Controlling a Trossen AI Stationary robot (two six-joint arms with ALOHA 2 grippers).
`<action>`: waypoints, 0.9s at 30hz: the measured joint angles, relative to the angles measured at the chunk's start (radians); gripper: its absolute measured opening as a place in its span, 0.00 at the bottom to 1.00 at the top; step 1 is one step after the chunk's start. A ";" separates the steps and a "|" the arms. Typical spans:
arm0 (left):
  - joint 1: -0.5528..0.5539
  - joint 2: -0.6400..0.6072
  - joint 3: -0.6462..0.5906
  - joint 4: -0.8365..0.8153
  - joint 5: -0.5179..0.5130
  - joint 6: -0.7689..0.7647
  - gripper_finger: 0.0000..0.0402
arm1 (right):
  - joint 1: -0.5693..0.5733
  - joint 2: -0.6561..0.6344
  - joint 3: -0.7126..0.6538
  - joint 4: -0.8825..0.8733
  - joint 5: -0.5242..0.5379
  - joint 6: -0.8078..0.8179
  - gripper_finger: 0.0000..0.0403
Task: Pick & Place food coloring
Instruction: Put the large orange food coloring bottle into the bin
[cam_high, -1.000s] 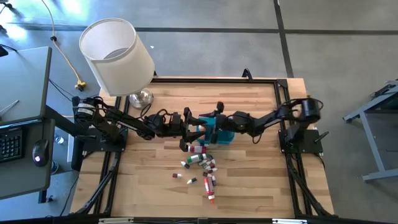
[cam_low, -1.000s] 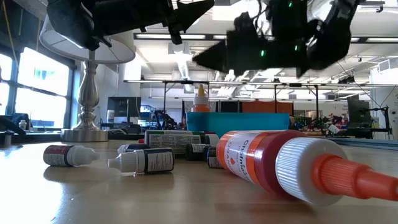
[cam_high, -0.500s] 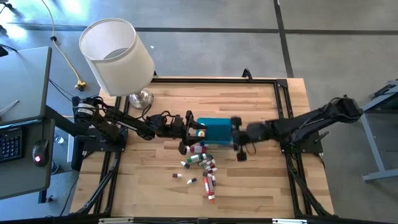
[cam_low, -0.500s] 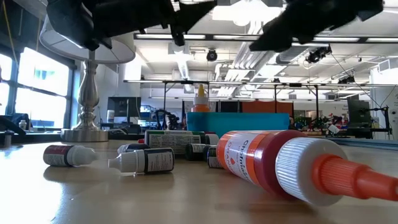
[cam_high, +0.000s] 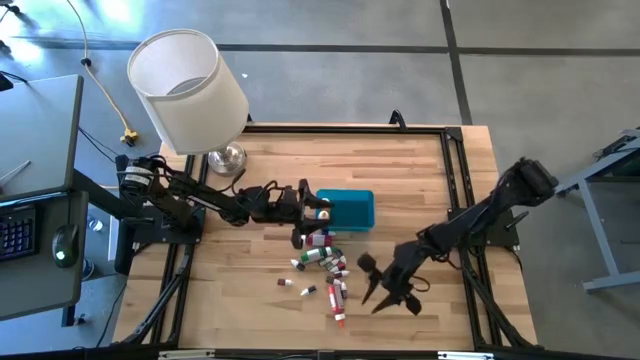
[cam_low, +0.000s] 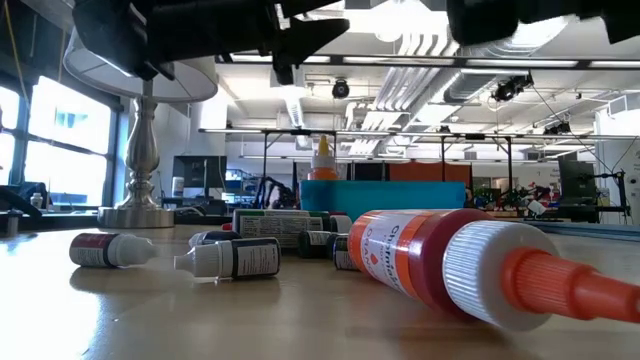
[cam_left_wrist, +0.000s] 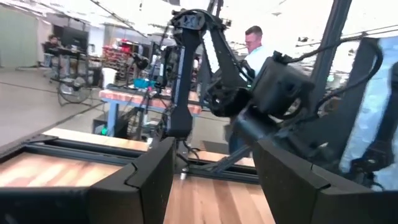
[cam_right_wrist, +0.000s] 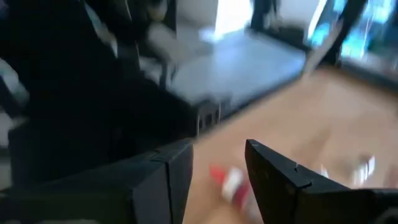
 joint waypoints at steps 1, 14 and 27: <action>0.000 0.000 0.000 0.000 -0.004 0.006 0.53 | -0.002 0.008 0.000 0.046 -0.007 -0.001 0.35; 0.000 0.000 0.000 -0.003 0.013 0.007 0.53 | -0.053 0.067 0.055 0.170 0.051 0.004 0.35; 0.000 0.000 0.000 0.005 0.017 0.010 0.53 | -0.058 0.067 0.231 -0.174 0.087 -0.061 0.35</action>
